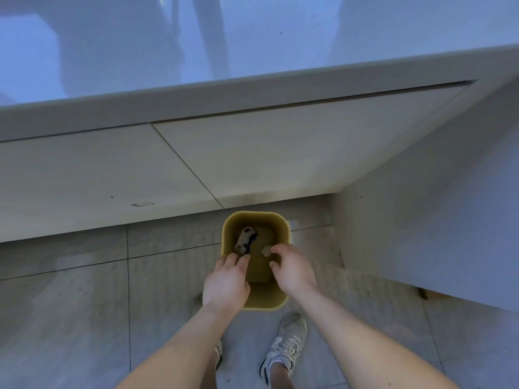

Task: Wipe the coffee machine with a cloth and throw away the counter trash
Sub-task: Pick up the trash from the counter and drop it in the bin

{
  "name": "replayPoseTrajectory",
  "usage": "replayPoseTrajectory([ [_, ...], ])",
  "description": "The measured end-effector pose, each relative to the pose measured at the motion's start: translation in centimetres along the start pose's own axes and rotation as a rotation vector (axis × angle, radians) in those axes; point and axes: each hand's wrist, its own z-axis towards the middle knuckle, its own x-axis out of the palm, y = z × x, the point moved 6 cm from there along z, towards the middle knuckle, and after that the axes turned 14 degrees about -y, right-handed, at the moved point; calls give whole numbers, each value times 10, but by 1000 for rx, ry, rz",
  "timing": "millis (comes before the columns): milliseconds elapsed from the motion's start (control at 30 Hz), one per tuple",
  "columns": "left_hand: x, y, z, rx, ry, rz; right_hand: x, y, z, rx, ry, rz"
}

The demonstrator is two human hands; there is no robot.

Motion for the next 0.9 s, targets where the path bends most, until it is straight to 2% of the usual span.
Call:
replayPoseTrajectory([
  [267, -48, -10, 6, 23, -29, -2, -42, 28, 5, -91, -42, -26],
  [467, -111, -25, -5, 37, -83, -8, -98, 60, -9, -150, -92, -18],
  [600, -170, -37, -28, 63, -113, 2, -146, 89, -30, -168, -117, -24],
  [767, -262, -56, -47, 78, -257, -16, -222, 124, -53, -202, -168, -14],
  [900, -330, -70, -52, 86, -353, 8, -286, 161, -55, -296, -226, -4],
])
